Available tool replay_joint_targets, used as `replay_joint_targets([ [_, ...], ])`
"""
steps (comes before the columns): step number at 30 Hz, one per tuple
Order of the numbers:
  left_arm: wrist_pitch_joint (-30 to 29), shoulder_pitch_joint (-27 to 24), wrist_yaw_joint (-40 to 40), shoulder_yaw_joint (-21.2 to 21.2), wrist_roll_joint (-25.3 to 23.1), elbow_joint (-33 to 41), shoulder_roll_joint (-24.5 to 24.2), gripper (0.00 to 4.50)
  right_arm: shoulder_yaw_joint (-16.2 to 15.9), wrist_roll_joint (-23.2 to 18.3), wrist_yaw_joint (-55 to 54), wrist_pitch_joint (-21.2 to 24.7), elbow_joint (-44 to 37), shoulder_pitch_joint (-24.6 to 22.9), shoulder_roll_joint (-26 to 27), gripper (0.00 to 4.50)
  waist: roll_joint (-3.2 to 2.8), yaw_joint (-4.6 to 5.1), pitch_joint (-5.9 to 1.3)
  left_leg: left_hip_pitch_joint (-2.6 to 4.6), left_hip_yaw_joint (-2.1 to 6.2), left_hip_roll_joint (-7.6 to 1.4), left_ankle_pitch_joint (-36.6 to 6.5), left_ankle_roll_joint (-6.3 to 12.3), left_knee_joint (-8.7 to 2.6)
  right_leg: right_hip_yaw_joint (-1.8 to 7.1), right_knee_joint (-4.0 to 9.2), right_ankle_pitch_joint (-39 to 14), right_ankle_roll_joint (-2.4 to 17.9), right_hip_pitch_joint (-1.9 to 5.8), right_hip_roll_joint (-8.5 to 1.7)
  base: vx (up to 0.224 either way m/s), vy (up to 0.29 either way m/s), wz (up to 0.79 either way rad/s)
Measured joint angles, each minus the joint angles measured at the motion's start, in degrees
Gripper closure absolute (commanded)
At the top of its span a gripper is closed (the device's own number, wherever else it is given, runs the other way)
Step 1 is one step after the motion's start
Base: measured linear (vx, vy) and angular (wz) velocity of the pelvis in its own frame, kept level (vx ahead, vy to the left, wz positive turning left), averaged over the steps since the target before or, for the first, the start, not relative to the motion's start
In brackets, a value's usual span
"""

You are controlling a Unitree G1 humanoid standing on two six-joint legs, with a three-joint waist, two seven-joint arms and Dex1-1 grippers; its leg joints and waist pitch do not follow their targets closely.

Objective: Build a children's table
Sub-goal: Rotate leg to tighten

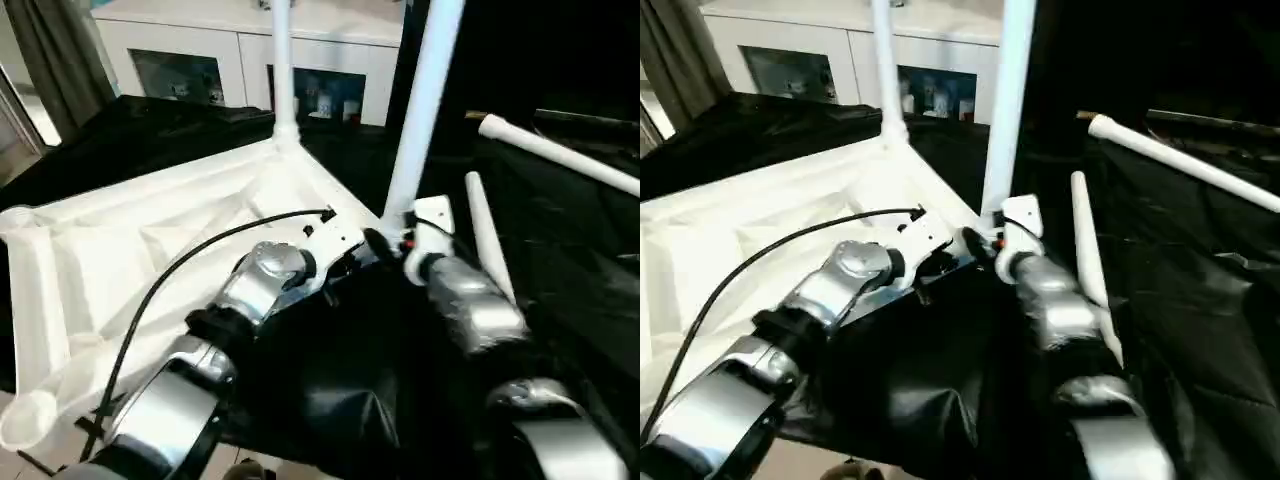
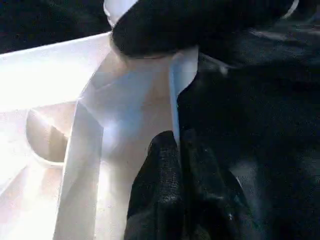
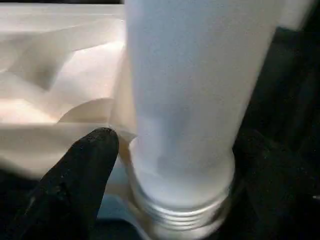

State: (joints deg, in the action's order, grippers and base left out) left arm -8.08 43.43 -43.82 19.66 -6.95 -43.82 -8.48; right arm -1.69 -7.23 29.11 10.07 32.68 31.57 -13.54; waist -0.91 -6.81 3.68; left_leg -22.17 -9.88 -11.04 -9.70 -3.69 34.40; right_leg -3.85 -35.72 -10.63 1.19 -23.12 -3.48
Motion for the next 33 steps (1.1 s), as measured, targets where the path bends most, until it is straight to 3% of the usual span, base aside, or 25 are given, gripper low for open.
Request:
replay_joint_targets([
  [4,3.4,-2.8,-7.7,0.6,1.6,3.8,-3.8,4.50,-3.5,-1.5,11.8,0.6,-8.4,-4.8,-5.8,0.52,-0.10,-0.22,0.02,0.00,0.00,-0.01,0.0,0.04,-0.04,0.00,0.04,0.0,0.0,-0.02,0.01,0.000,0.000,0.00],
  [7,4.5,-4.5,-13.0,1.1,2.9,6.2,-6.0,4.50,-4.9,-1.5,15.9,0.6,-10.3,-6.0,-8.5,0.52,-0.16,-0.38,0.05,0.01,-0.01,-0.01,0.0,0.04,0.00,0.00,-0.01,0.0,0.0,-0.02,0.00,0.000,0.000,0.00],
  [12,4.5,-7.4,-19.7,1.6,4.6,11.4,-8.8,4.50,-7.4,-2.4,24.4,3.9,-17.2,-8.9,-13.6,0.52,-0.25,-1.43,0.10,0.05,-0.03,-0.01,0.0,0.04,-0.02,0.02,-0.04,0.0,0.0,0.01,-0.01,0.000,0.000,0.00],
  [19,4.5,-9.1,-22.0,1.6,5.1,14.0,-10.7,4.50,-8.0,-2.7,26.7,5.8,-18.6,-9.3,-14.2,0.52,-0.25,-1.45,0.10,0.04,-0.02,-0.01,0.0,0.03,-0.01,0.02,-0.07,0.0,0.0,0.00,-0.01,0.000,0.000,0.00],
  [33,3.3,-9.5,-22.9,1.5,5.6,15.5,-11.3,4.50,-8.2,-4.2,28.7,8.5,-19.0,-9.3,-14.1,1.63,-0.24,-1.44,0.09,0.02,-0.02,-0.01,0.0,0.03,-0.01,0.02,-0.06,0.0,-0.1,-0.01,-0.01,0.000,0.000,0.00],
])
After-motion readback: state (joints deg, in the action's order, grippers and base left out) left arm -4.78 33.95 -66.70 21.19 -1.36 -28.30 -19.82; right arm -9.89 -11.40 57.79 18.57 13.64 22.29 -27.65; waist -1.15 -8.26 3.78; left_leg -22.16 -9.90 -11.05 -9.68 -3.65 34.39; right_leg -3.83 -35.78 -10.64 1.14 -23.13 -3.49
